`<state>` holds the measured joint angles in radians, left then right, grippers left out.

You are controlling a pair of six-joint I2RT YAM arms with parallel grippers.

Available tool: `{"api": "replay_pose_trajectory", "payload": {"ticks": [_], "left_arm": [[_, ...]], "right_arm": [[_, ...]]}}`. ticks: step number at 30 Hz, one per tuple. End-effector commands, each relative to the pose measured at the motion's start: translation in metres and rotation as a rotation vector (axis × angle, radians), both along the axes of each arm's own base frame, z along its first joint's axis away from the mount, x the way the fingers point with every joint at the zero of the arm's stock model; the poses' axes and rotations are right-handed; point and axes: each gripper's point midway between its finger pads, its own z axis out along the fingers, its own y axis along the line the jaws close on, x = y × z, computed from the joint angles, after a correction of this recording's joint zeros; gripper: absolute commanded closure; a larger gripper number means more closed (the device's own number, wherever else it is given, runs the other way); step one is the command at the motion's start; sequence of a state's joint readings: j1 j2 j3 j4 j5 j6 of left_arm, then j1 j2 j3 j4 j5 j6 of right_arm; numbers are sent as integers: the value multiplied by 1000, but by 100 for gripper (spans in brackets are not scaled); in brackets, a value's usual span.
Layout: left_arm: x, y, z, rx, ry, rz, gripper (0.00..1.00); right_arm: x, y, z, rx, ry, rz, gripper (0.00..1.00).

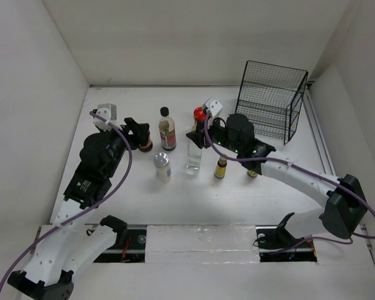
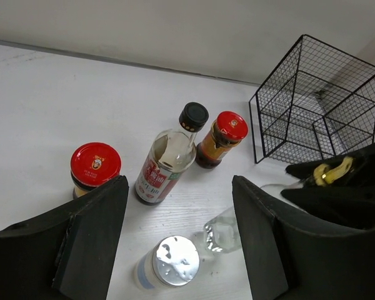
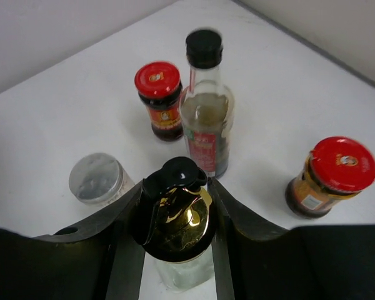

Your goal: Organize the condiment bottles

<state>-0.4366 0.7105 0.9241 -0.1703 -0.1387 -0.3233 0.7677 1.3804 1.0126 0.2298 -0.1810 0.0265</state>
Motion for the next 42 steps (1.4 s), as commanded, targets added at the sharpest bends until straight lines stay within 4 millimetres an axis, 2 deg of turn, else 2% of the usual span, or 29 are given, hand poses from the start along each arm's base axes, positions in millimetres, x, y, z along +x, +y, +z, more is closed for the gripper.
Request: {"api": "replay_pose_trajectory", "payload": {"ticks": [1, 3, 4, 5, 6, 7, 8, 13, 14, 15, 16, 19, 20, 21, 22, 23, 25, 27, 28, 29, 30, 31, 35, 37, 39, 42], "left_arm": [[1, -1, 10, -24, -42, -6, 37], [-2, 0, 13, -28, -51, -6, 37], [-2, 0, 13, -28, -51, -6, 37], [-2, 0, 13, -28, -51, -6, 37], [-4, 1, 16, -32, -60, -6, 37], [-6, 2, 18, -36, -68, -6, 37], [-6, 2, 18, -36, -68, -6, 37], [-6, 2, 18, -36, -68, -6, 37], [-8, 1, 21, -40, -76, -18, 37], [-8, 1, 23, -45, -86, -18, 37], [-8, 1, 23, -45, -86, -18, 37], [-8, 1, 21, -41, -78, -18, 37], [-10, 2, 23, -45, -86, -18, 37], [-10, 2, 23, -45, -86, -18, 37], [-9, 1, 21, -45, -86, -18, 37], [-9, 1, 21, -45, -86, -18, 37], [-9, 1, 21, -45, -86, -18, 37], [-10, 0, 21, -45, -86, -27, 37], [-8, -1, 19, -41, -77, -27, 37], [-8, -1, 19, -41, -77, -27, 37], [-8, -1, 19, -41, -77, -27, 37], [-8, -1, 19, -41, -77, -27, 37], [-6, -2, 17, -38, -69, -27, 37], [-4, -3, 14, -34, -61, -27, 37], [-4, -3, 14, -34, -61, -27, 37], [-3, -1, 14, -33, -61, -18, 37]], "right_arm": [[-6, -22, 183, 304, -302, -81, 100], [-6, -28, 204, 325, -318, -105, 100], [1, -38, 214, 333, -334, -132, 100], [1, -45, 234, 356, -361, -144, 100], [4, -53, 243, 369, -376, -167, 100], [17, -62, 244, 359, -376, -209, 100], [17, -72, 262, 379, -403, -225, 100], [65, -121, 286, 379, -440, -424, 100], [80, -142, 290, 374, -455, -488, 100], [84, -153, 307, 386, -480, -512, 100], [102, -155, 299, 359, -460, -536, 100], [136, -183, 307, 355, -482, -636, 100], [145, -188, 303, 338, -469, -652, 100], [156, -201, 303, 331, -465, -699, 100], [158, -209, 315, 348, -488, -727, 100], [175, -213, 303, 329, -465, -759, 100], [188, -231, 303, 334, -468, -808, 100], [205, -237, 301, 327, -473, -817, 100], [212, -247, 301, 323, -479, -838, 100], [214, -252, 309, 329, -492, -847, 100], [229, -253, 296, 320, -460, -856, 100], [232, -255, 297, 325, -463, -870, 100], [244, -287, 294, 383, -441, -994, 100], [249, -292, 292, 418, -426, -1029, 100], [250, -302, 290, 443, -417, -1092, 100], [245, -310, 300, 492, -423, -1128, 100]]}}
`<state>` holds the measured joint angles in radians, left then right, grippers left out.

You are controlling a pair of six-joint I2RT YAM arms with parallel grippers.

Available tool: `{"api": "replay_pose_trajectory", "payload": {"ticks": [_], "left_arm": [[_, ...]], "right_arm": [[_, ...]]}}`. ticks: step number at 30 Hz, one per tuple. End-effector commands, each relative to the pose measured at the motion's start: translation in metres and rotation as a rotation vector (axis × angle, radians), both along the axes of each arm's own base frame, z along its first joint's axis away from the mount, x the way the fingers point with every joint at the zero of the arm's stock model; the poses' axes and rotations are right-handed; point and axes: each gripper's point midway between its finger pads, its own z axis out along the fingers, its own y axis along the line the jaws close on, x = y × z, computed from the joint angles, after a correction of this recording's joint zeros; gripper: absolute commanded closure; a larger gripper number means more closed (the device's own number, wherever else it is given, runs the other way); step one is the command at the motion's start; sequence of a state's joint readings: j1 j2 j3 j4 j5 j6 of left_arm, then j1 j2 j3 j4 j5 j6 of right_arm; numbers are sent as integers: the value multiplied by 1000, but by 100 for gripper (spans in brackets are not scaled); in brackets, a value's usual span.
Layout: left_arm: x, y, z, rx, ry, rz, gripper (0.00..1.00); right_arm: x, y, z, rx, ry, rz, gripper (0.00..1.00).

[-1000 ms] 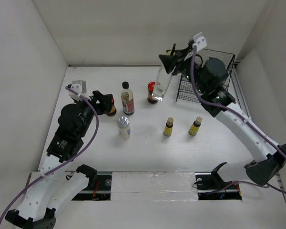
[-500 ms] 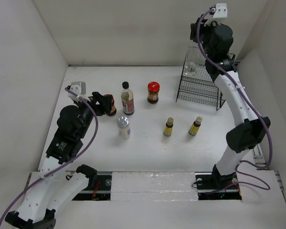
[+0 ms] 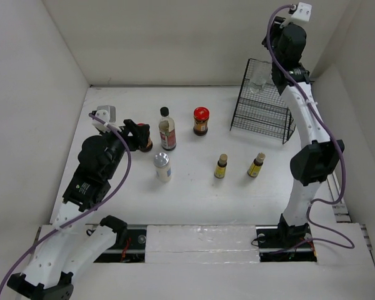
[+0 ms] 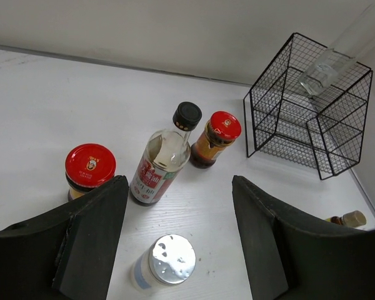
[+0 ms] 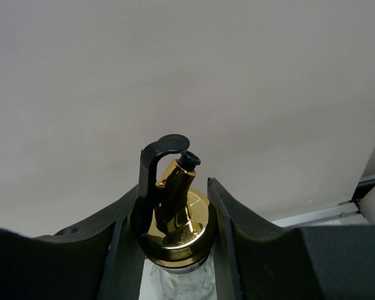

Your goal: Organize the condiment bottles

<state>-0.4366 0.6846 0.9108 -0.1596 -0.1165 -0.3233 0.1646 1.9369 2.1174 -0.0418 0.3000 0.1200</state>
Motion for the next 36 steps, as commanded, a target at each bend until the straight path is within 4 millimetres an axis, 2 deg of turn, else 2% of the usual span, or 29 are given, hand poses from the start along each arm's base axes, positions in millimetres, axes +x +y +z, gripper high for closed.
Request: {"api": "replay_pose_trajectory", "payload": {"ticks": [1, 6, 8, 9, 14, 15, 17, 22, 25, 26, 29, 36], "left_arm": [[2, 0, 11, -22, -40, 4, 37], [2, 0, 11, -22, -40, 4, 37], [2, 0, 11, -22, -40, 4, 37], [1, -1, 11, -23, -40, -5, 37], [1, -1, 11, -23, -40, -5, 37], [1, -1, 11, -23, -40, -5, 37], [1, -1, 11, -23, -40, -5, 37], [3, -2, 8, -19, -32, -5, 37], [5, -3, 6, -15, -23, -5, 37], [5, -3, 6, -15, -23, -5, 37], [8, -4, 6, -15, -23, -5, 37], [11, -6, 4, -11, -14, -5, 37]], "right_arm": [[-39, -18, 110, 138, -302, -66, 100], [-71, -28, 140, 197, -375, -87, 100], [-77, -33, 145, 220, -388, -130, 100], [-68, -34, 137, 221, -374, -144, 100], [-56, -48, 128, 254, -378, -244, 100], [-57, -50, 134, 262, -395, -251, 100], [-49, -53, 128, 273, -396, -282, 100], [-45, -60, 135, 308, -445, -328, 100], [-34, -60, 123, 305, -426, -340, 100], [-36, -61, 125, 311, -436, -348, 100], [-25, -57, 105, 308, -403, -360, 100], [-24, -62, 87, 314, -406, -423, 100]]}}
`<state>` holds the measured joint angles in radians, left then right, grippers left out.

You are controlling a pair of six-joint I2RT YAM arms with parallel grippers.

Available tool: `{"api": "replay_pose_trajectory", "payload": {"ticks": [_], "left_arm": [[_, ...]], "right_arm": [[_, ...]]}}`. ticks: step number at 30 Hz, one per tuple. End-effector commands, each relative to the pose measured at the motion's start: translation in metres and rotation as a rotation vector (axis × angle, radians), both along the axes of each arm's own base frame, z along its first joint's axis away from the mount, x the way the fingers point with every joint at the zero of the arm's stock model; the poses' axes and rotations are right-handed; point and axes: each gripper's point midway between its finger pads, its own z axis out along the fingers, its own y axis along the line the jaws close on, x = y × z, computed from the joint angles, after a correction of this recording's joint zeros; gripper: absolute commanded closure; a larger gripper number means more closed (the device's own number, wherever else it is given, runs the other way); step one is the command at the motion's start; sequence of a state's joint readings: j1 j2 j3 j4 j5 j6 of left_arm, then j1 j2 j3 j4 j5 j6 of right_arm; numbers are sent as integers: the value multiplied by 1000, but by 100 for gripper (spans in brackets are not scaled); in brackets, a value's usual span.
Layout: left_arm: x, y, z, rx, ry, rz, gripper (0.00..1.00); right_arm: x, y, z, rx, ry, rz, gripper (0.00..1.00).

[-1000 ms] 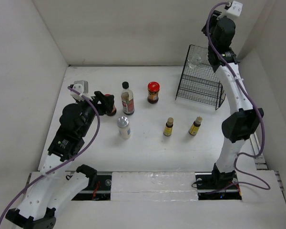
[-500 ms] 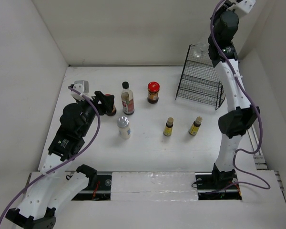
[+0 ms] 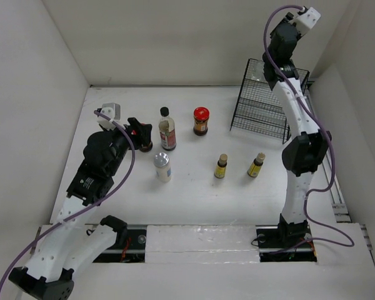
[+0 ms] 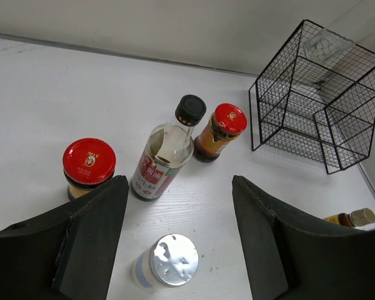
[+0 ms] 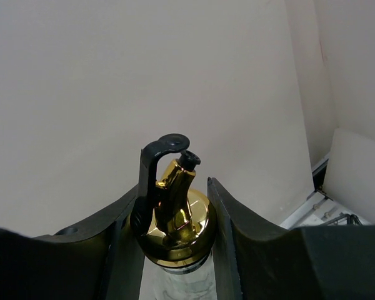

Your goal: Organize the condiment bottles

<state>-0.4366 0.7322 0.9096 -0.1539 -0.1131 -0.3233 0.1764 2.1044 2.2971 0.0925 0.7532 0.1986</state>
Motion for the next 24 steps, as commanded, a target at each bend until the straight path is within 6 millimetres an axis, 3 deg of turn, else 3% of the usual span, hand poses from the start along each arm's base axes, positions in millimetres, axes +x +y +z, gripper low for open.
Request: {"api": "replay_pose_trajectory", "payload": {"ticks": [1, 6, 9, 14, 20, 24], "left_arm": [[2, -1, 17, -29, -53, -1, 37], [8, -2, 12, -19, -34, 8, 37], [8, -2, 12, -19, -34, 8, 37], [10, -3, 10, -15, -25, 8, 37], [10, -3, 10, -15, -25, 8, 37], [8, -3, 12, -20, -33, -1, 37]], "right_arm": [[-41, -5, 78, 62, -271, -43, 100], [-34, 3, 60, 60, -236, -86, 100], [-27, 2, 41, 52, -196, -105, 100], [-12, 18, 1, 32, -121, -84, 100], [1, 27, -25, 16, -66, -74, 100], [13, 30, -53, -5, 3, -74, 97]]}}
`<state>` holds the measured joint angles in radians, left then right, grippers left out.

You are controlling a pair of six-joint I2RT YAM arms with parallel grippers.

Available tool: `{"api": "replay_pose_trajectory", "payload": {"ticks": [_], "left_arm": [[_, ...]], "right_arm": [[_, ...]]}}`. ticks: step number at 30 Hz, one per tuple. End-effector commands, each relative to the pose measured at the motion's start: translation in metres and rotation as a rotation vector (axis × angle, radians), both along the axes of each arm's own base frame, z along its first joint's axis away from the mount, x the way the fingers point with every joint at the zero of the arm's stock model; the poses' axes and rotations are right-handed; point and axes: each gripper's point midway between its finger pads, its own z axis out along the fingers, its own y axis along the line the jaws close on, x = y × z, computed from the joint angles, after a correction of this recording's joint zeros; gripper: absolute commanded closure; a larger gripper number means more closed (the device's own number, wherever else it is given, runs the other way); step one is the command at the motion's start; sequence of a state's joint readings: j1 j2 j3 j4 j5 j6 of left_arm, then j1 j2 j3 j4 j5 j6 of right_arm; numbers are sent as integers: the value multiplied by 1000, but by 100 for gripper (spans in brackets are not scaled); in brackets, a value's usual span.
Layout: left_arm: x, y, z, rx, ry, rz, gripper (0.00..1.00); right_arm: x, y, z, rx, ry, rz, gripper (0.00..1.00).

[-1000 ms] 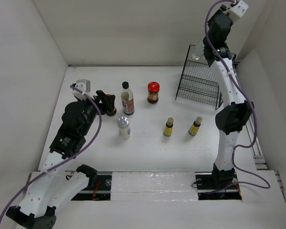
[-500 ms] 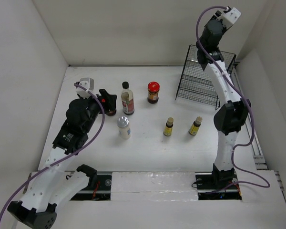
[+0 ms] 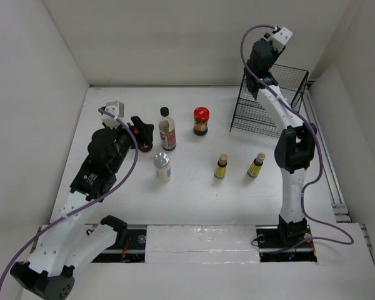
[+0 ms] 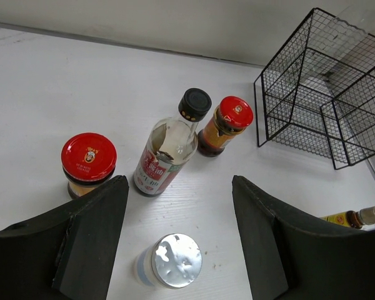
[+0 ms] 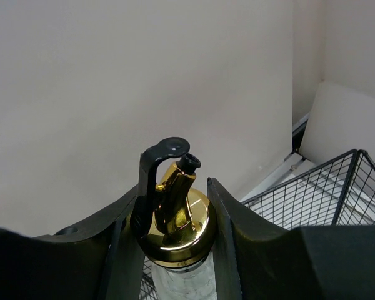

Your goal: Organize the condiment bottles

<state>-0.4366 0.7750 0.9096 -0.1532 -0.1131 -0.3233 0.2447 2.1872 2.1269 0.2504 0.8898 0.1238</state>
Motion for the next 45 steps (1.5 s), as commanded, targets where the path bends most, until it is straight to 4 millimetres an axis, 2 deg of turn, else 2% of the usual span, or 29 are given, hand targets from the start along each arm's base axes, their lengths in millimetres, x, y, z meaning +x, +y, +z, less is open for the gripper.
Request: {"api": "replay_pose_trajectory", "payload": {"ticks": [1, 5, 12, 13, 14, 16, 17, 21, 22, 23, 25, 26, 28, 30, 32, 33, 34, 35, 36, 37, 38, 39, 41, 42, 43, 44, 45], "left_arm": [[0, 1, 24, -38, -71, -1, 37], [-2, 1, 27, -41, -79, -1, 37], [-5, 1, 29, -46, -87, -10, 37], [-7, 2, 32, -50, -96, -10, 37], [-7, 2, 32, -50, -96, -10, 37], [-9, 3, 35, -54, -106, -11, 37], [-11, 4, 37, -58, -114, -11, 37], [-9, 10, 35, -69, -101, 31, 34], [-10, 10, 32, -64, -90, 31, 33], [-9, 12, 32, -74, -87, 48, 31], [-10, 15, 35, -88, -94, 64, 27], [-9, 17, 35, -87, -95, 75, 25], [-12, 18, 38, -100, -102, 75, 21], [-14, 18, 41, -105, -110, 75, 20], [-14, 19, 38, -100, -101, 75, 20], [-14, 21, 38, -99, -101, 87, 20], [-13, 23, 38, -97, -102, 103, 20], [-15, 26, 38, -105, -101, 114, 21], [-15, 29, 43, -109, -110, 129, 21], [-14, 31, 41, -114, -101, 144, 22], [-15, 37, 43, -116, -111, 173, 22], [-15, 39, 40, -109, -101, 187, 25], [-15, 46, 37, -109, -91, 226, 26], [-15, 46, 37, -119, -89, 228, 26], [-14, 47, 37, -119, -90, 237, 26], [-16, 48, 39, -124, -97, 237, 26], [-16, 48, 39, -124, -97, 237, 26]], "right_arm": [[-6, 5, 38, 33, -131, 13, 95], [2, 7, 13, 23, -69, 14, 85], [10, 15, -19, 26, 0, 56, 71], [8, 16, -13, 35, -16, 67, 70], [9, 16, -21, 30, 6, 66, 66], [5, 18, -11, 39, -12, 81, 63], [6, 19, -15, 35, -4, 92, 60], [-6, 23, 17, 33, -33, 142, 44], [-15, 23, 34, 42, -56, 156, 42], [-19, 23, 40, 40, -55, 168, 38], [-33, 23, 69, 33, -88, 224, 30], [-38, 25, 75, 30, -91, 245, 27], [-56, 32, 95, 9, -107, 314, 23], [-68, 37, 106, -8, -116, 364, 22], [-81, 51, 113, -41, -118, 471, 22], [-84, 55, 115, -66, -114, 523, 25], [-89, 85, 114, -103, -113, 693, 33], [-94, 102, 112, -124, -110, 794, 58], [-99, 120, 98, -139, -82, 900, 74], [-108, 135, 93, -169, -73, 998, 85], [-125, 176, 82, -210, -70, 1195, 93], [-136, 197, 61, -229, -40, 1285, 93], [-154, 232, 39, -311, -36, 1410, 90], [-170, 261, 27, -338, -29, 1471, 79], [-173, 276, 2, -388, 14, 1501, 74], [-185, 303, -16, -408, 45, 1570, 65], [-194, 313, -21, -430, 55, 1604, 60]]}}
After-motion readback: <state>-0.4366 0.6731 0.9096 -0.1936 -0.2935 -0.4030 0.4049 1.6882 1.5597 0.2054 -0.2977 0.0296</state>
